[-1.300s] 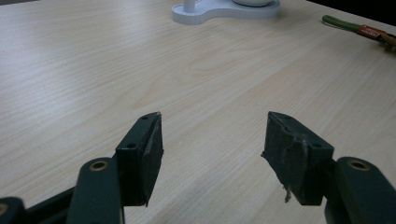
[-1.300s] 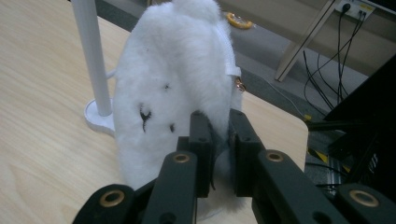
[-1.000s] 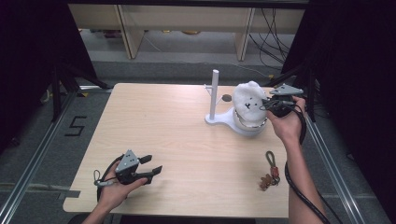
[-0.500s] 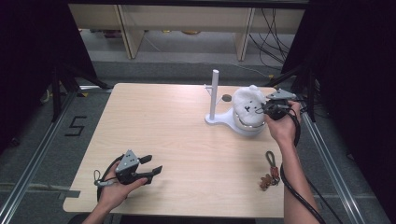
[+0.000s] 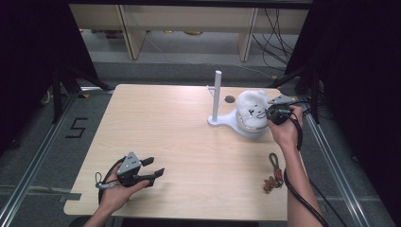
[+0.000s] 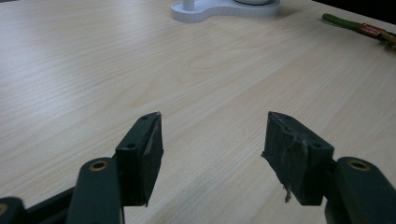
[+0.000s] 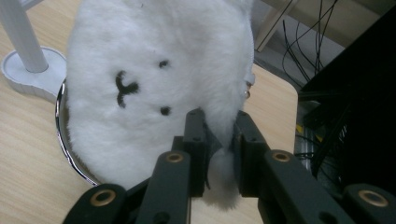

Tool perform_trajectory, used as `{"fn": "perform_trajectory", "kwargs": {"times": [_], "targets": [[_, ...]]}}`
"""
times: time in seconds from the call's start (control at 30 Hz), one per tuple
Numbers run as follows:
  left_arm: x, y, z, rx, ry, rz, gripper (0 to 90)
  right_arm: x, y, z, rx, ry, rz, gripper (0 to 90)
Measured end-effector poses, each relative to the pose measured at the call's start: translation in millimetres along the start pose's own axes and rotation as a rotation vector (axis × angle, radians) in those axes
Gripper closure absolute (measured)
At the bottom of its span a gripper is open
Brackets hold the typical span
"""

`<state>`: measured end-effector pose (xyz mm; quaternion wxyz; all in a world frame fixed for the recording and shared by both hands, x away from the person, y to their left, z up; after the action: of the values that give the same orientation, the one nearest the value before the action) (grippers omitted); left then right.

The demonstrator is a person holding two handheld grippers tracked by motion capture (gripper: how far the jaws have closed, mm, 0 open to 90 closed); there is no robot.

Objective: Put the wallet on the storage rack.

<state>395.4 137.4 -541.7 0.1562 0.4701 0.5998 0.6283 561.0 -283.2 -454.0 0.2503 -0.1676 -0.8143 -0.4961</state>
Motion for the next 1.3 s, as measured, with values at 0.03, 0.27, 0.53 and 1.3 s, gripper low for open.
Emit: {"fn": "perform_trajectory", "kwargs": {"times": [0.03, 0.27, 0.53, 1.3], "targets": [[0.1, 0.1, -0.2, 0.0, 0.0, 0.0, 36.7, 0.1, -0.2, -0.1, -0.003, -0.002, 0.0, 73.4], [0.2, 0.2, 0.1, 0.001, 0.001, -0.001, 36.8, 2.8, -4.1, -0.1, -0.051, 0.011, 0.028, 60.6], [0.5, -0.5, -0.6, -0.001, 0.007, 0.011, 36.8, 7.6, -6.2, -3.0, -0.082, 0.019, 0.037, 55.4], [-3.8, -0.2, 0.9, 0.009, 0.0, 0.003, 36.8, 44.8, -51.7, 5.6, -0.312, 0.139, 0.291, 54.2]]}}
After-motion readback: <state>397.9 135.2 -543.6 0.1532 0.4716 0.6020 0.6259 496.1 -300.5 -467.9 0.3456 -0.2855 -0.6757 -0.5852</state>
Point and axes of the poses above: each handheld gripper's, and its own axes: x roughly backward along the jaws, y roughly out of its top, z roughly to its left, the point moved 8 cm from there along -x, roughly forward along the jaws, and after that the axes turned 8 degrees about -y, right-handed, at the moved point
